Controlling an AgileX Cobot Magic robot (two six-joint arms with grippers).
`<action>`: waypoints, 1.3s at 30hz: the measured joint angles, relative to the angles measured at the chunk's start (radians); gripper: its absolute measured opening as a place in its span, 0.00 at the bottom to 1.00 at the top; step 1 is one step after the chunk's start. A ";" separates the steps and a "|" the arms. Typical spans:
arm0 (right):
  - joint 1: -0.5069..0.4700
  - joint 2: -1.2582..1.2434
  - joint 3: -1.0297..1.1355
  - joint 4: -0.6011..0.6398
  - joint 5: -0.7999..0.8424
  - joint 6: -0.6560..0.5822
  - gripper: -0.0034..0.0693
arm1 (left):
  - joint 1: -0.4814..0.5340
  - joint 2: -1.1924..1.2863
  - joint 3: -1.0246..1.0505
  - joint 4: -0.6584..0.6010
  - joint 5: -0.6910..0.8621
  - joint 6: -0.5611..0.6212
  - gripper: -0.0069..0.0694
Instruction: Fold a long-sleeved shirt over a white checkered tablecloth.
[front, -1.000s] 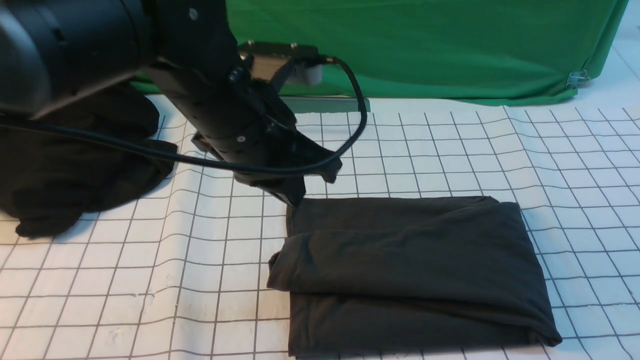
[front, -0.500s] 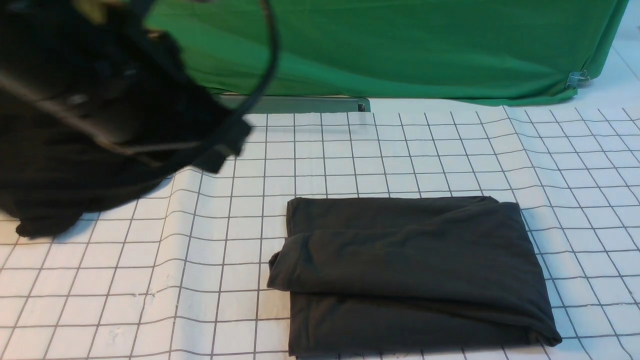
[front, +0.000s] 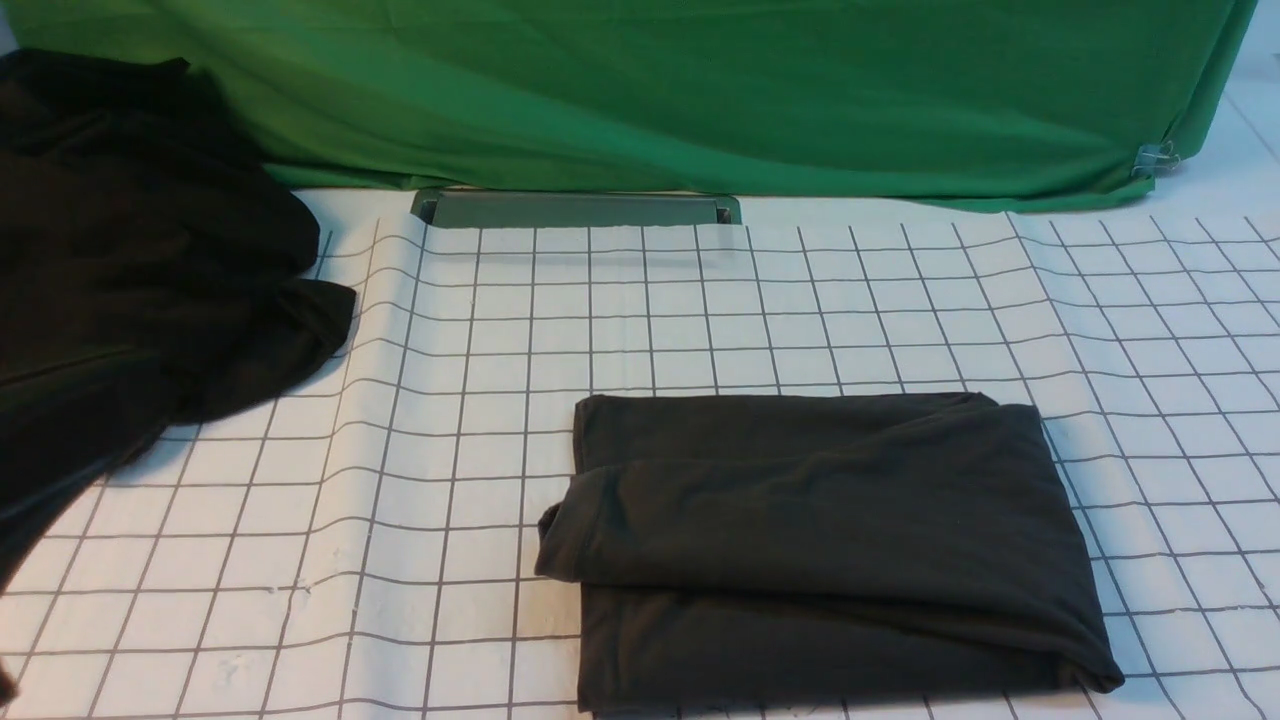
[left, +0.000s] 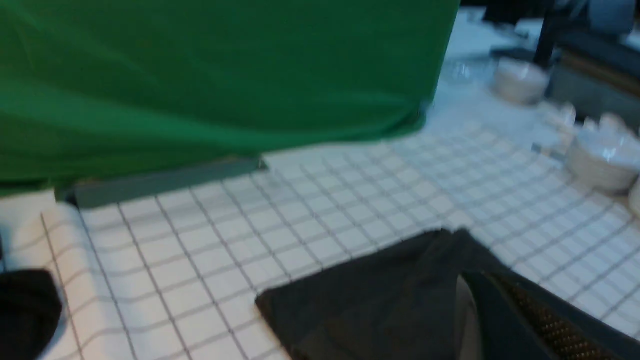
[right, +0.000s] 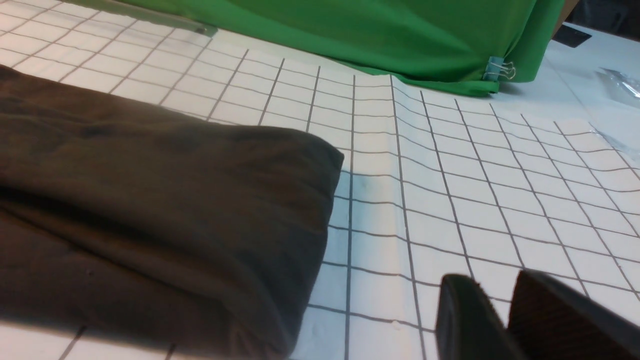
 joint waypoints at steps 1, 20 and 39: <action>0.000 0.000 0.000 0.000 0.000 0.000 0.25 | 0.000 -0.057 0.066 -0.003 -0.105 0.000 0.09; 0.000 0.000 0.000 0.000 0.000 0.000 0.31 | 0.000 -0.197 0.408 -0.004 -0.311 -0.001 0.09; 0.000 0.000 0.000 0.000 0.000 0.001 0.36 | 0.260 -0.383 0.593 0.020 -0.312 0.058 0.09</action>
